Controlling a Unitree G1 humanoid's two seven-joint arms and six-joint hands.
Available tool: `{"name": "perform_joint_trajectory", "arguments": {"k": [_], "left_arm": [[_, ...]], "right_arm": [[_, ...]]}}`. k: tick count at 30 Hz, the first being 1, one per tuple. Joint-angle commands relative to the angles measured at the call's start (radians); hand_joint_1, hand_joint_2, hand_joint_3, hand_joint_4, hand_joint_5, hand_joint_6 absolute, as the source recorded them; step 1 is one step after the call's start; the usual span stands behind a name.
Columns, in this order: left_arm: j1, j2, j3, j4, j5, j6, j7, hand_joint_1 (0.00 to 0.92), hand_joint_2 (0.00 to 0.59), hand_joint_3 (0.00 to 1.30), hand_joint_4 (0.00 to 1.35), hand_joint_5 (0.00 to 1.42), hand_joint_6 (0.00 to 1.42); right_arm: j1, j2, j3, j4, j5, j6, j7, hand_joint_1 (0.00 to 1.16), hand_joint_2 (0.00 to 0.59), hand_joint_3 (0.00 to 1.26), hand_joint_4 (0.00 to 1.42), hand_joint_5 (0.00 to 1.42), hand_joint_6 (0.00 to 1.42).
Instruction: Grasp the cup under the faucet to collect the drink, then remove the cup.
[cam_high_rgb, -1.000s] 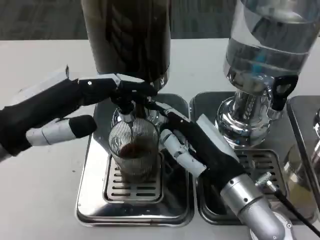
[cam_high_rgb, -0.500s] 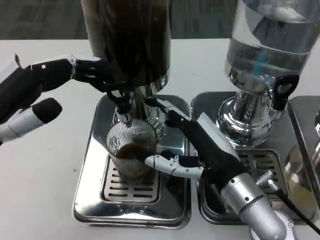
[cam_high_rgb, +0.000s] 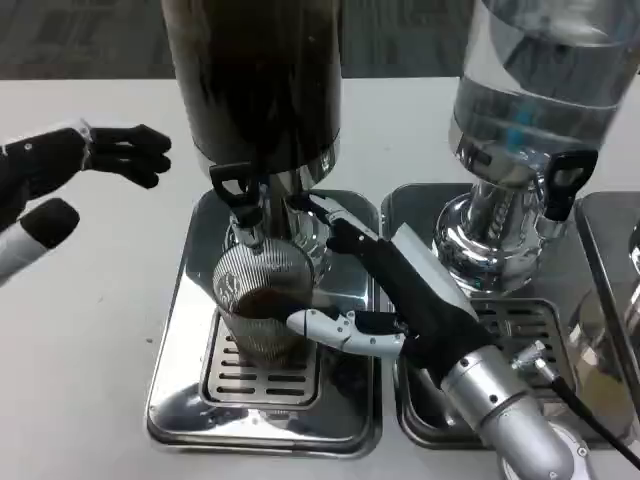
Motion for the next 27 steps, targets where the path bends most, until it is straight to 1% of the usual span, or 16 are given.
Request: {"name": "perform_joint_trajectory", "arguments": {"k": [1, 10, 13, 17, 22, 27], "left_arm": [[0.033, 0.019, 0.015, 0.017, 0.041, -0.026, 0.031, 0.0, 0.06, 0.4, 0.39, 0.42, 0.32], [0.06, 0.016, 0.009, 0.065, 0.079, -0.052, 0.06, 0.0, 0.061, 0.41, 0.41, 0.44, 0.32], [0.066, 0.016, 0.007, 0.079, 0.084, -0.057, 0.065, 0.0, 0.063, 0.41, 0.41, 0.44, 0.31], [0.075, 0.017, 0.004, 0.104, 0.098, -0.066, 0.076, 0.0, 0.065, 0.41, 0.41, 0.44, 0.31], [0.072, 0.019, -0.006, 0.152, 0.119, -0.08, 0.084, 0.0, 0.067, 0.42, 0.41, 0.44, 0.32], [0.068, 0.019, -0.014, 0.176, 0.124, -0.088, 0.086, 0.0, 0.075, 0.42, 0.41, 0.44, 0.32]], "right_arm": [[0.002, 0.003, 0.004, -0.007, 0.013, 0.01, 0.02, 0.63, 0.204, 0.11, 0.03, 0.04, 0.11], [0.003, -0.005, 0.009, -0.026, 0.022, 0.013, 0.06, 0.62, 0.207, 0.06, 0.0, 0.02, 0.1], [0.001, -0.007, 0.01, -0.036, 0.017, 0.036, 0.07, 0.61, 0.204, 0.04, 0.0, 0.0, 0.08], [-0.006, -0.01, 0.018, -0.027, 0.011, 0.044, 0.081, 0.6, 0.196, 0.01, 0.0, 0.0, 0.07], [-0.013, -0.009, 0.028, -0.022, 0.001, 0.052, 0.086, 0.61, 0.187, 0.0, 0.0, 0.0, 0.07], [-0.018, -0.008, 0.033, -0.027, -0.013, 0.067, 0.086, 0.64, 0.176, 0.0, 0.0, 0.0, 0.05]]}}
